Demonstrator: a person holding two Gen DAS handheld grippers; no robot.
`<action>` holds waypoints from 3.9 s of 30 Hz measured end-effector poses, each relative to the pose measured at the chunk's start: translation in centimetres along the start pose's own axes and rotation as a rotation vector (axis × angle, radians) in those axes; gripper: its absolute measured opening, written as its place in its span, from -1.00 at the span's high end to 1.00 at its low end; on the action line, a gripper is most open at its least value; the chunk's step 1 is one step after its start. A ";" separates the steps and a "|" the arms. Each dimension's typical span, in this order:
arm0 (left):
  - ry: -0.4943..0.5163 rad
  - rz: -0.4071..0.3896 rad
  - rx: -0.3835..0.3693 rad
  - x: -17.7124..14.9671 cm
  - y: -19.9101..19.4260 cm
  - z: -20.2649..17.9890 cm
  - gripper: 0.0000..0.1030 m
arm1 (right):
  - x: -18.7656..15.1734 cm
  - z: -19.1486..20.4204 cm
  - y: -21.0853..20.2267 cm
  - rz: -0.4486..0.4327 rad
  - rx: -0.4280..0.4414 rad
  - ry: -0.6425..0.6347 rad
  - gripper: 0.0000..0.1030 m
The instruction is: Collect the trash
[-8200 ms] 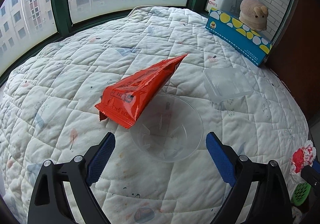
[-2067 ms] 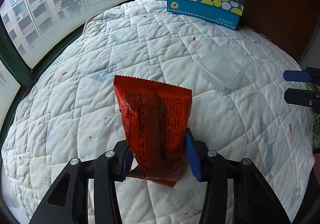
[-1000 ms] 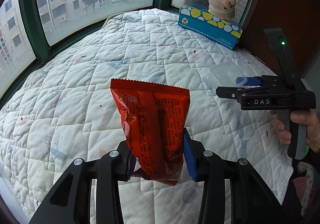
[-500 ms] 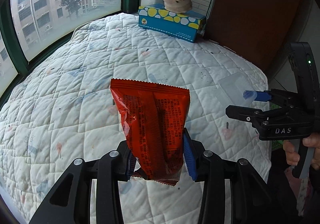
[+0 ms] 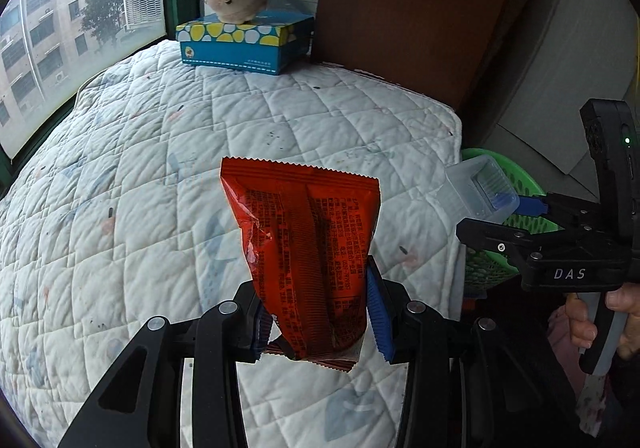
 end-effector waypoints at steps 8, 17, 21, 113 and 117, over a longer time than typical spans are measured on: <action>0.059 0.012 -0.047 0.7 1.2 -6.3 0.23 | -2.9 -6.8 -2.6 -0.019 -0.072 0.085 -0.67; 0.144 0.030 -0.093 1.5 2.4 -12.8 0.23 | -4.8 -14.1 -5.8 -0.045 -0.156 0.187 -0.68; 0.166 0.033 -0.108 1.7 2.8 -14.7 0.23 | -5.4 -16.8 -6.5 -0.043 -0.186 0.223 -0.68; -0.114 -0.100 0.203 0.0 -4.0 -5.0 -0.86 | -4.5 -8.7 -12.4 -0.225 -0.091 0.126 -0.77; -0.132 -0.117 0.209 -0.2 -4.5 -4.3 -0.86 | -4.5 -7.9 -12.3 -0.229 -0.094 0.105 -0.77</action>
Point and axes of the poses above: each gripper's, at about its wrist camera, not at the fingertips, and y roughly the way its jaws point, z to its left, x to its top, the point moved 5 cm from there along y, roughly the way its jaws point, and after that the axes turned 2 degrees about z, right-handed, at the moved point
